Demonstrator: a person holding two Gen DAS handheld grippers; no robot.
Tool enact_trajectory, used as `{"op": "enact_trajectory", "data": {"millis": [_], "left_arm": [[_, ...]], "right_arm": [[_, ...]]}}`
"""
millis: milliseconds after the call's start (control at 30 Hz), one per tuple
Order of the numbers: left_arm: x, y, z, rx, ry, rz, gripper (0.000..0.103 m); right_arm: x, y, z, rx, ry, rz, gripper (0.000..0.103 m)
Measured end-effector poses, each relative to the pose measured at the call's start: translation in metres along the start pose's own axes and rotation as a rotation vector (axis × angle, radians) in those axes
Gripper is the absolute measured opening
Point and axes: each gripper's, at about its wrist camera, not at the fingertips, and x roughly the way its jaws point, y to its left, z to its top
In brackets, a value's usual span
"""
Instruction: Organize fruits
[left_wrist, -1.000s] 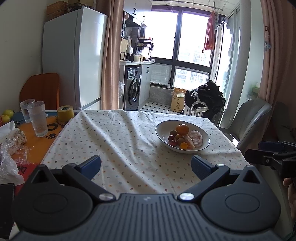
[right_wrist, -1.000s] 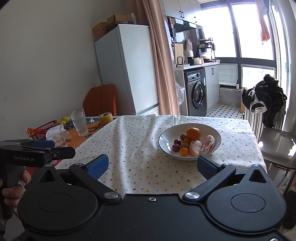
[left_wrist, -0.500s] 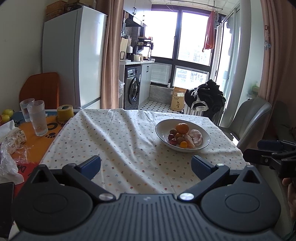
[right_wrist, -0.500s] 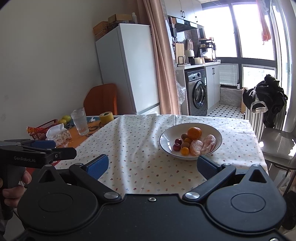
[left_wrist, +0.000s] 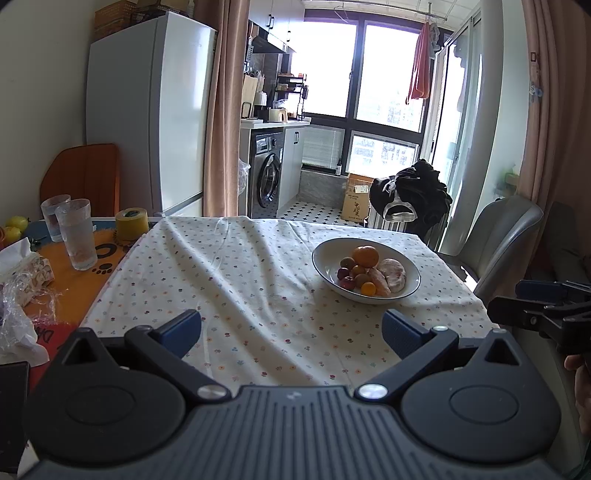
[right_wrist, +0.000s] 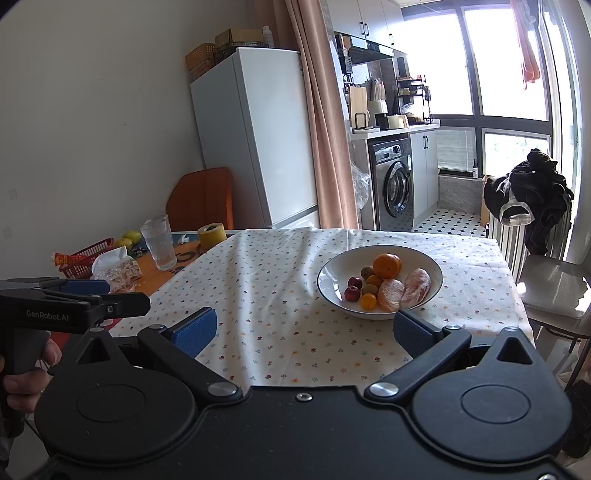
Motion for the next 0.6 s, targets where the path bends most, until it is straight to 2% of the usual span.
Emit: {"op": "enact_trajectory", "data": {"millis": [600], "left_arm": [[-0.0024,0.0046,-0.0025,-0.006,-0.004,0.005,0.103]], "right_arm": [[-0.0017,-0.0009,0.0012,0.003,-0.004,0.006,0.103]]}}
